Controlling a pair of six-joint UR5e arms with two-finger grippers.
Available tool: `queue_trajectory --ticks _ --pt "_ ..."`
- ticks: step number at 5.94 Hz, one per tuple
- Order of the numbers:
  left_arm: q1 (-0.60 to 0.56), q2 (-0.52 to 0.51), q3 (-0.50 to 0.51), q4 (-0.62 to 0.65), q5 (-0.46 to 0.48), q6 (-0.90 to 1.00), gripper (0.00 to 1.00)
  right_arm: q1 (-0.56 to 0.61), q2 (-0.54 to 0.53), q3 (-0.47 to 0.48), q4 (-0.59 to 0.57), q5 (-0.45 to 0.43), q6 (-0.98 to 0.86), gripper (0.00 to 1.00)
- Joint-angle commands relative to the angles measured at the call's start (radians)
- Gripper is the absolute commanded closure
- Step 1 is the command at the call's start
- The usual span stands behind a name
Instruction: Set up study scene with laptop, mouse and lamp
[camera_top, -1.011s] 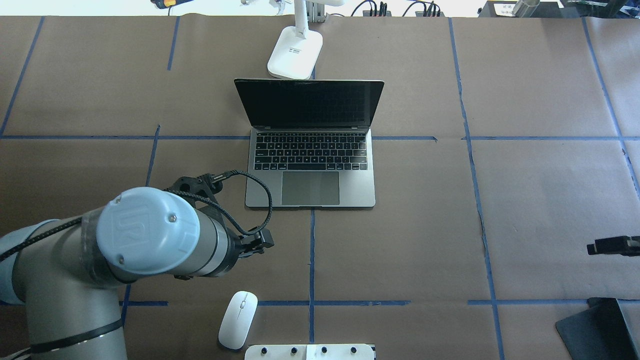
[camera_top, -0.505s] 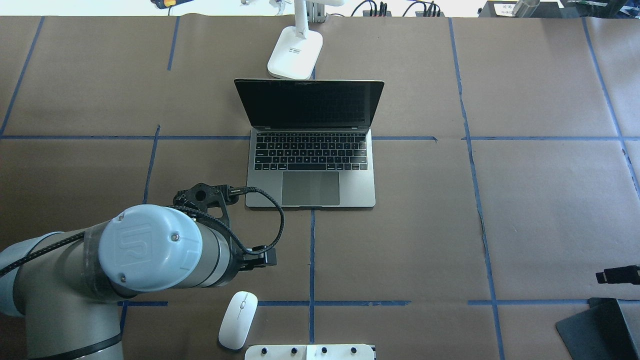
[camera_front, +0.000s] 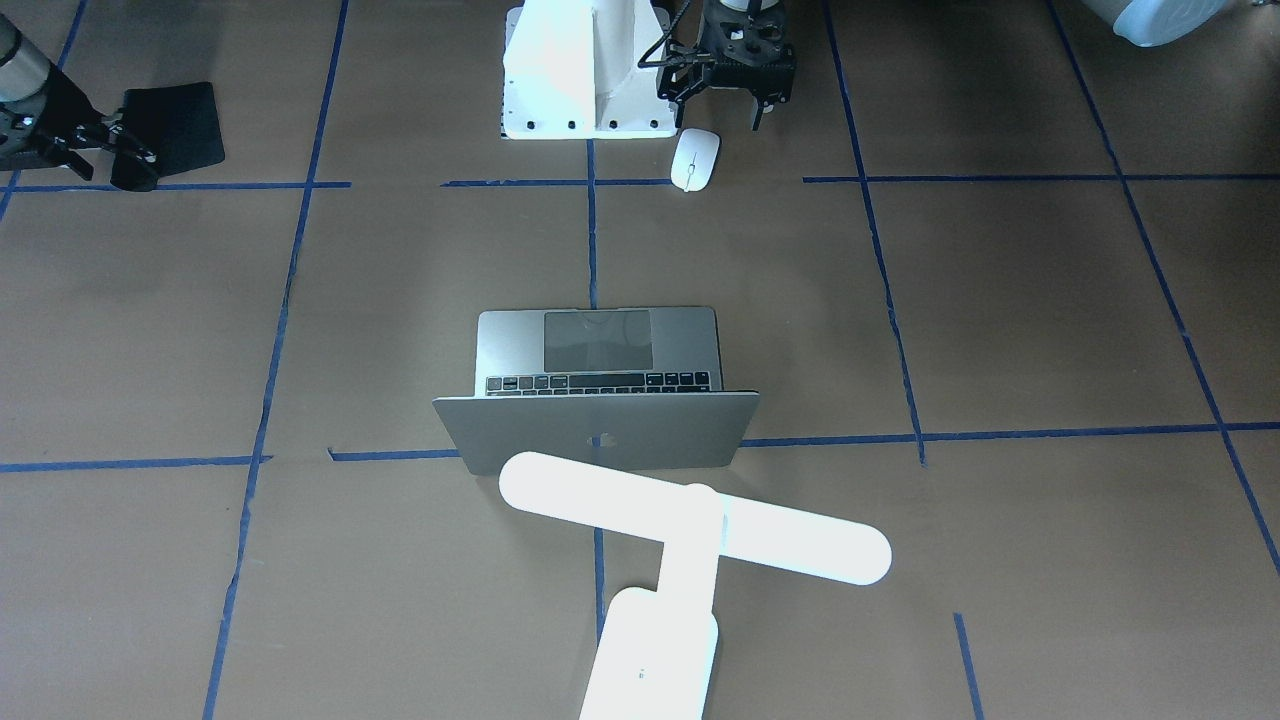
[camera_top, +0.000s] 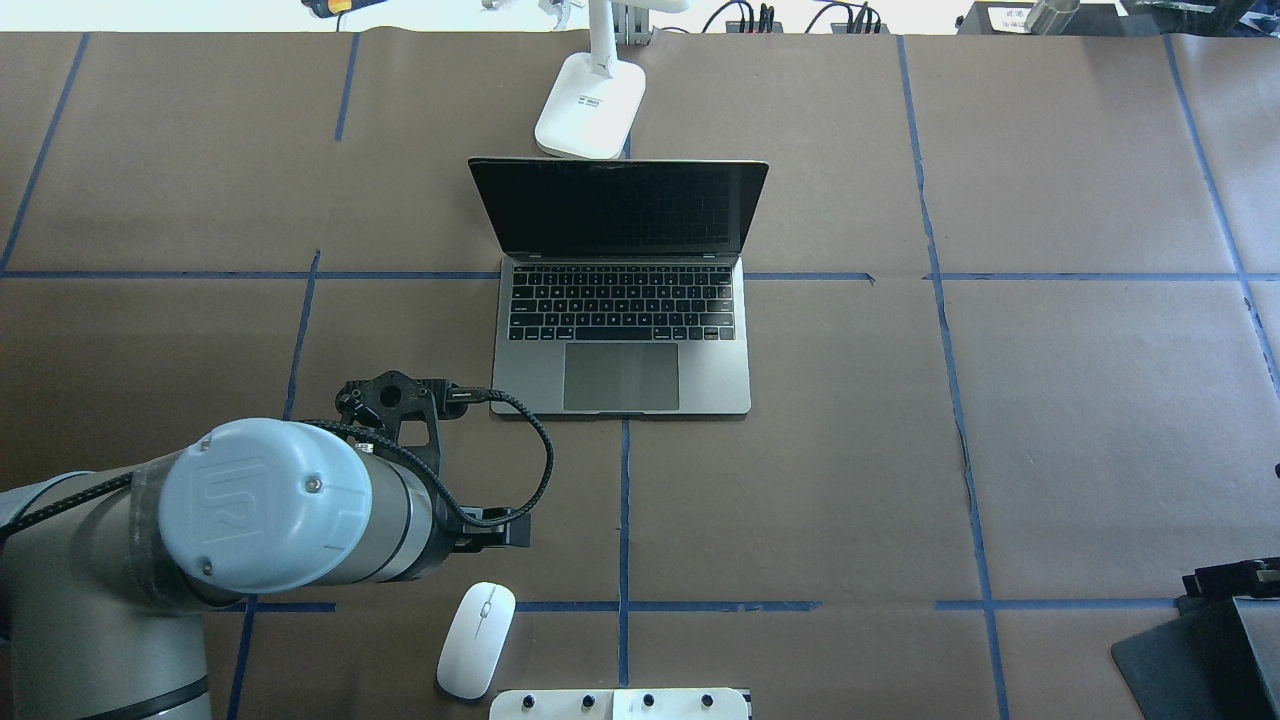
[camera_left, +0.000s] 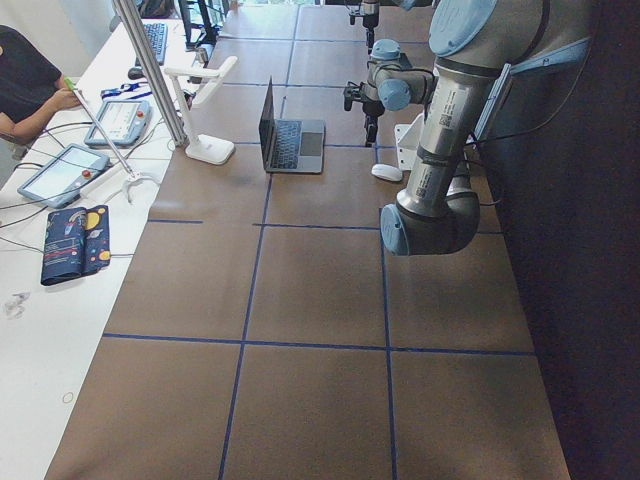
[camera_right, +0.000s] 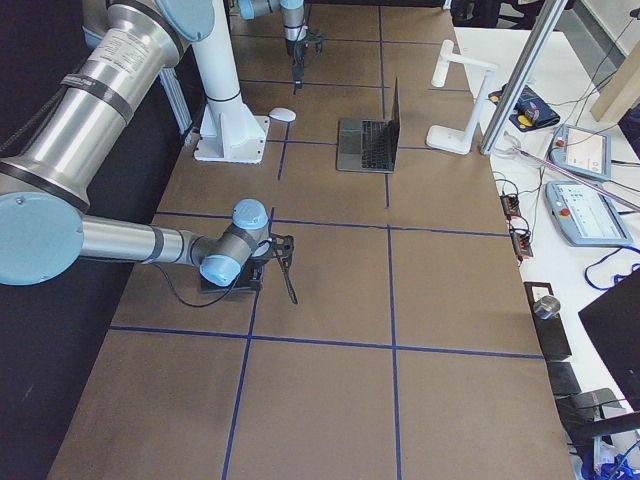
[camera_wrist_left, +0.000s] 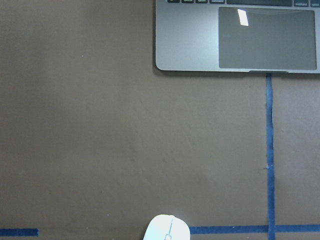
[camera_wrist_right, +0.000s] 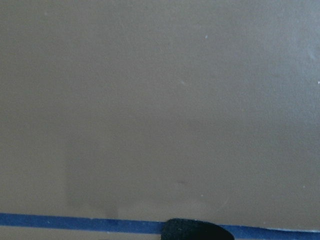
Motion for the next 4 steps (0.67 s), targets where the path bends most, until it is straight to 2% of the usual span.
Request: queue_trajectory --ticks 1,2,3,4 --pt "0.002 0.004 -0.001 -0.001 0.0 0.004 0.0 -0.06 -0.001 -0.024 0.009 -0.027 0.036 0.07" --pt "0.005 0.004 -0.001 -0.001 0.0 -0.002 0.0 -0.058 -0.022 -0.1 0.154 -0.019 0.036 0.1" --pt "0.005 0.002 -0.002 -0.001 0.0 -0.004 0.0 -0.06 -0.012 -0.203 0.302 -0.018 0.045 0.27" --pt "0.006 -0.001 -0.005 0.001 0.001 -0.004 0.0 -0.05 -0.018 -0.16 0.305 0.026 0.093 0.87"
